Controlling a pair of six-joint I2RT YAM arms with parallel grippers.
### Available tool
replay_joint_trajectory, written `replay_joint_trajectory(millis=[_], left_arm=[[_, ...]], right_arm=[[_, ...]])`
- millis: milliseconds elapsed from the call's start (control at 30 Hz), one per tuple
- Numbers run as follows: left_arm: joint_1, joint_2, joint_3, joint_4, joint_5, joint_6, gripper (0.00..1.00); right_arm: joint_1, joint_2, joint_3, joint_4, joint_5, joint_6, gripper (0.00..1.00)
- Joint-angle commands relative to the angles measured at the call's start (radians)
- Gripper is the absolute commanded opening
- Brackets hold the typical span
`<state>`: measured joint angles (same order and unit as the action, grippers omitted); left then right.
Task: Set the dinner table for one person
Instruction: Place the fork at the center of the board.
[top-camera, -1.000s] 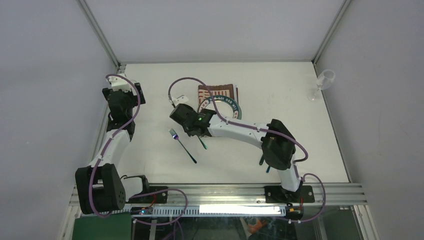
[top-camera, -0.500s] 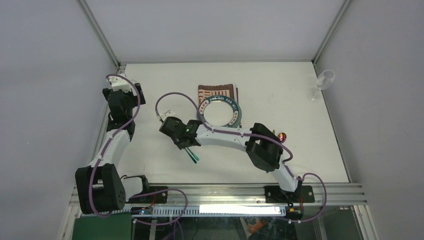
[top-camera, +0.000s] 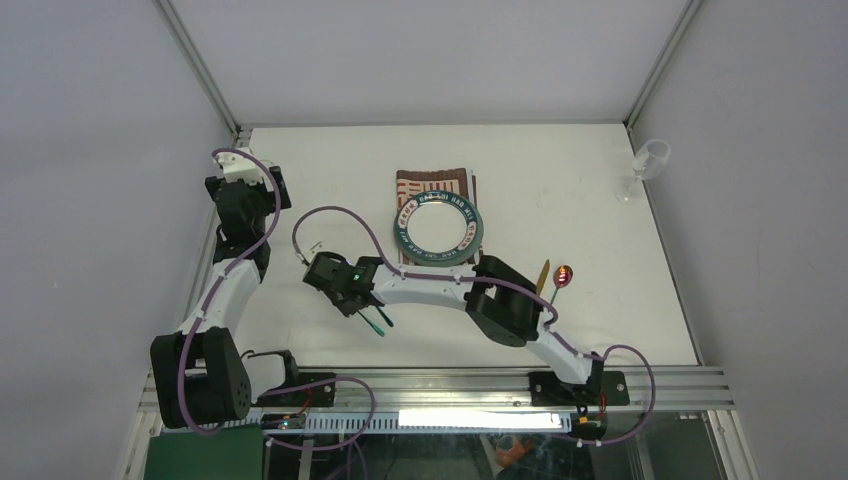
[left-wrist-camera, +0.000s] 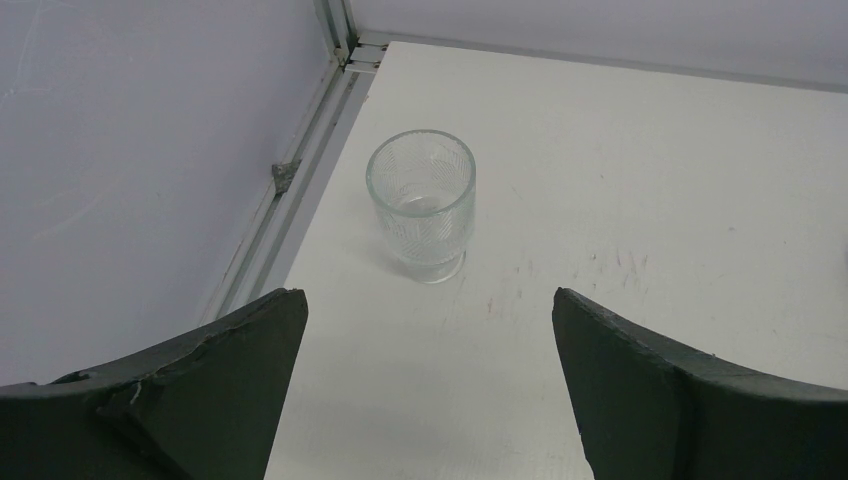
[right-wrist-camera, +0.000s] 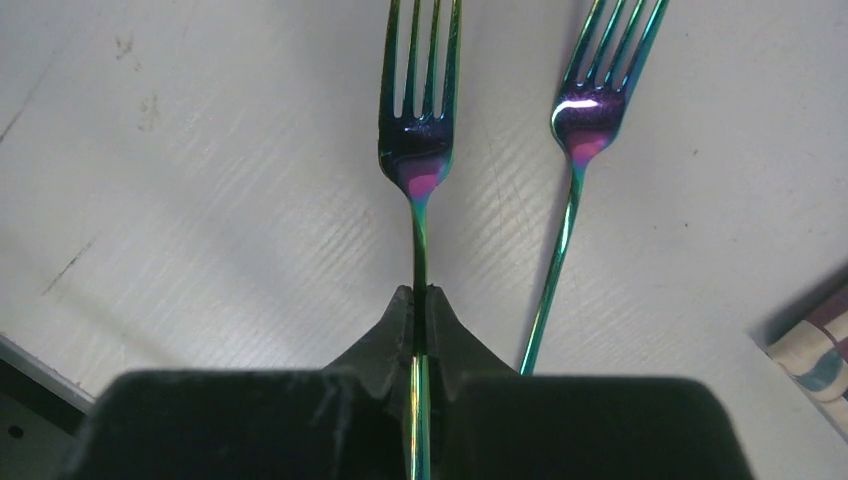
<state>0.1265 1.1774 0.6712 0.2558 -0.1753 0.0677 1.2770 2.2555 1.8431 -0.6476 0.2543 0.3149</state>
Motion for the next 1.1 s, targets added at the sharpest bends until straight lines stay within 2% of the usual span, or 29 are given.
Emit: replay_joint_trajectory(millis=[0,567,733,1067], left_arm=[[0.013,-0.011,0.000,0.040,0.010,0.000,0.99],[0.012,-0.006,-0.002,0.037,0.018,0.001,0.99],[0.012,0.000,-0.002,0.039,0.021,0.001,0.99],[0.012,0.009,0.001,0.037,0.028,0.000,0.99]], right_arm=[[0.004,0.028,0.080,0.040,-0.006,-0.012,0.00],[0.004,0.129,0.151,0.037,-0.001,-0.026,0.00],[0.007,0.119,0.141,0.031,-0.002,-0.016,0.11],[0.048,0.086,0.123,-0.002,0.080,-0.031,0.19]])
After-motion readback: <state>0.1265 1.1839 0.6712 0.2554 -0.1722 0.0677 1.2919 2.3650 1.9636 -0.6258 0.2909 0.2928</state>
